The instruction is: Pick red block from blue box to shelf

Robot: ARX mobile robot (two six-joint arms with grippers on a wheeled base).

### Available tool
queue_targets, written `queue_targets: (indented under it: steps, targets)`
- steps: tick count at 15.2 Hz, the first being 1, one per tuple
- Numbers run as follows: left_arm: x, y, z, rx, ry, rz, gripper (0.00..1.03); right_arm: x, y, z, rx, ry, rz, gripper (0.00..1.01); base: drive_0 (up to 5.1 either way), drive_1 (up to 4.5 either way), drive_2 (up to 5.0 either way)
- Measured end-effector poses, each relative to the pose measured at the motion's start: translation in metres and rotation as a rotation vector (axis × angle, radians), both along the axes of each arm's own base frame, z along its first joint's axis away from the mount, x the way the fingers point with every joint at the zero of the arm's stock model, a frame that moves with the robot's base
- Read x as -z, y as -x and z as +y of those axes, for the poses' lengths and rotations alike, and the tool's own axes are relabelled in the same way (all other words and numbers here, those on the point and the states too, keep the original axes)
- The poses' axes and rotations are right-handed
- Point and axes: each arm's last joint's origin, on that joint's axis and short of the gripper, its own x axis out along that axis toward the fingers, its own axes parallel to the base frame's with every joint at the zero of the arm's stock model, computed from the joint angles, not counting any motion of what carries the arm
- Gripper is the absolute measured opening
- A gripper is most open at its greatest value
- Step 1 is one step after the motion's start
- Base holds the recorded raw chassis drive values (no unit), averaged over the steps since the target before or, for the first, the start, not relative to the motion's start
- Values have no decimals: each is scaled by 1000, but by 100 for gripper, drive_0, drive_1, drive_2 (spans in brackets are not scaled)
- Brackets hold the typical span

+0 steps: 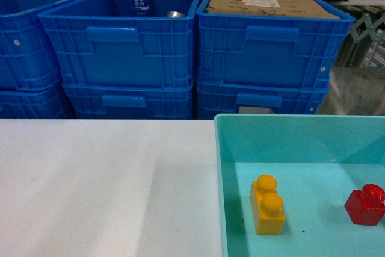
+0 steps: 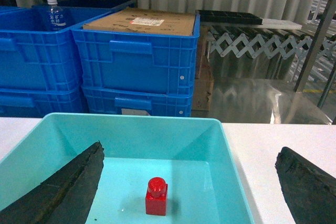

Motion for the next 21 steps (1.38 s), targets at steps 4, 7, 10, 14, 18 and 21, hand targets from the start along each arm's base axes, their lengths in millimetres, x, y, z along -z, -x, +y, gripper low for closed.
queue_targets:
  steps: [4,7,10,14,18,21]
  targets:
    - [0,0,0,0,0,0,98,0,0,0,0,0,0,98,0,0,0]
    - [0,0,0,0,0,0,98,0,0,0,0,0,0,98,0,0,0]
    - [0,0,0,0,0,0,98,0,0,0,0,0,0,98,0,0,0]
    - [0,0,0,0,0,0,98,0,0,0,0,0,0,98,0,0,0]
    - [0,0,0,0,0,0,98,0,0,0,-2,0,2,98,0,0,0]
    - [0,0,0,0,0,0,98,-32,-68,13,-186,-143,204,98,0,0,0]
